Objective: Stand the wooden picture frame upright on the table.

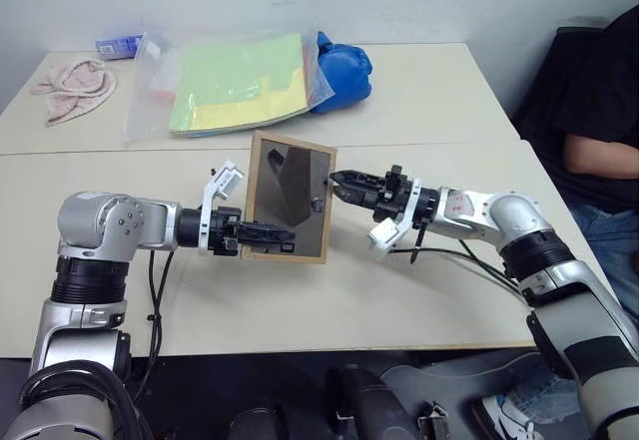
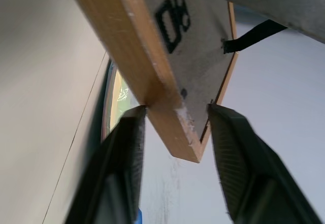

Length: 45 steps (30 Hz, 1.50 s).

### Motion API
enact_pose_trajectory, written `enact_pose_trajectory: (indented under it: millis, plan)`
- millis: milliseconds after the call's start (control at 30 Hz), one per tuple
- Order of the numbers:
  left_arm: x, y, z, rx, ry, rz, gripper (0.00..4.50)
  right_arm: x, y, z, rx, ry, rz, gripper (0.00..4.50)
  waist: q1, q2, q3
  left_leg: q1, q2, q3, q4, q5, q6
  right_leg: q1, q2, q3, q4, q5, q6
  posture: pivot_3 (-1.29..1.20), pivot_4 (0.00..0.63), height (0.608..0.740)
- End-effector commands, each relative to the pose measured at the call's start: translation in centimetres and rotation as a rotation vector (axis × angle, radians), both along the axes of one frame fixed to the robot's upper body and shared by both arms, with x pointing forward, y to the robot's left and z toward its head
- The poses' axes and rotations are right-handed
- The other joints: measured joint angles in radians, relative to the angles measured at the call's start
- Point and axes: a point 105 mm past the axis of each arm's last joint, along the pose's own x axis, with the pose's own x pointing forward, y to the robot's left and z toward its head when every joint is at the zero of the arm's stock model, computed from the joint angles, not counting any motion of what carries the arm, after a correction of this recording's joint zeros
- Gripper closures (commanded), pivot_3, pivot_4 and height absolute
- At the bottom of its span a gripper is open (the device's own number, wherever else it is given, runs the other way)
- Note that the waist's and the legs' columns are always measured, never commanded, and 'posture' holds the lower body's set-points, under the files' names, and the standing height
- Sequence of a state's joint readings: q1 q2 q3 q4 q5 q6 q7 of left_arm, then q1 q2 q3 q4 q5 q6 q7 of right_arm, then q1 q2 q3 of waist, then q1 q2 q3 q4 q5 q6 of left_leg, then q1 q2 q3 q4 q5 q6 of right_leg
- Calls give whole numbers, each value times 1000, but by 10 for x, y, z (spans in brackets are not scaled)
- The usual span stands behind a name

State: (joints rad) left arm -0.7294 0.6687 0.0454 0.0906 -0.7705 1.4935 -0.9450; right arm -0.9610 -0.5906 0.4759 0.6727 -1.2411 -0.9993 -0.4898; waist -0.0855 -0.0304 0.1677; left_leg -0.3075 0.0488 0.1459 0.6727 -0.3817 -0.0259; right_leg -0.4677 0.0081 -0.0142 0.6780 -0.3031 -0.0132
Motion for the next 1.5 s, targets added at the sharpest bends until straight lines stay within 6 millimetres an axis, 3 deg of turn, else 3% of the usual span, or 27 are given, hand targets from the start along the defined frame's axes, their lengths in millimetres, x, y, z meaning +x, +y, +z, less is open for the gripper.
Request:
enact_pose_trajectory:
  millis: [33, 167, 267, 533, 800, 900, 1067, 1133, 1333, 1400, 1500]
  plan:
    - [-10, -12, 16, -61, -40, -91, 3669, -2, 7, 16, 29, -65, 52, 4004, 0, 0, 0, 0, 0, 0, 0, 0, 0, 0, 0, 0, 0, 0, 0, 0, 150, 740]
    - [-11, -10, 14, -54, -32, -84, 3669, -4, -3, 23, 29, -77, 69, 4004, 1, 0, 0, 0, 0, 0, -1, 0, 0, 0, 0, 0, 0, 0, 0, 0, 150, 740]
    - [-11, -10, 13, -52, -32, -87, 3669, -6, -5, 27, 36, -61, 89, 3416, -1, 0, 0, 1, 0, 0, -1, 0, 0, 0, 0, 0, 0, 0, 0, 0, 150, 740]
    - [-11, -14, 20, -74, -40, -115, 3669, -1, -12, 33, 18, -165, 66, 802, -1, 0, 0, 3, -1, 1, -5, 1, -2, 0, 0, 2, 0, 0, 0, 0, 150, 740]
    - [-13, -23, 18, -71, -34, -145, 3669, -5, 14, 31, 36, -253, 156, 802, -2, 0, 0, 4, -1, 1, -6, 2, -3, 0, 1, 3, 0, 0, 0, 0, 150, 740]
    - [-12, -20, 16, -64, -23, -136, 3669, -6, 13, 40, 62, -256, 161, 1377, 0, 0, 0, 3, -1, 1, -6, 2, -3, 0, 1, 2, 0, 0, 0, 0, 150, 740]
    - [-8, -13, 13, -40, -100, -97, 3669, -10, 8, 37, 28, -245, 185, 2850, 0, 0, 0, 3, -1, 1, -6, 2, -3, 0, 1, 2, 0, 0, 0, 0, 150, 740]
    - [-6, -9, 14, -47, -125, -68, 3669, -11, 6, 36, 29, -233, 188, 3028, -3, 0, 0, 4, -1, 1, -6, 2, -3, 0, 1, 3, 0, 0, 0, 0, 150, 740]
    - [-16, 40, 46, -52, -246, 51, 1791, -15, 6, 40, 41, -210, 211, 3225, -16, 0, 0, 4, -1, 1, -7, 3, -4, 0, 1, 3, 0, 0, -1, 0, 150, 740]
    - [-29, 73, 74, -73, -321, 138, 1212, -17, 8, 41, 34, -197, 226, 3225, -27, -4, 2, 4, -1, 1, -8, 3, -5, -2, 2, 3, 1, -1, -2, 0, 150, 740]
    - [-62, 94, 96, -80, -432, 154, 303, -16, 7, 38, 27, -138, 227, 3225, -29, -5, 1, -4, -2, 0, -7, 3, -5, -11, 1, 4, 4, -1, -3, 0, 150, 740]
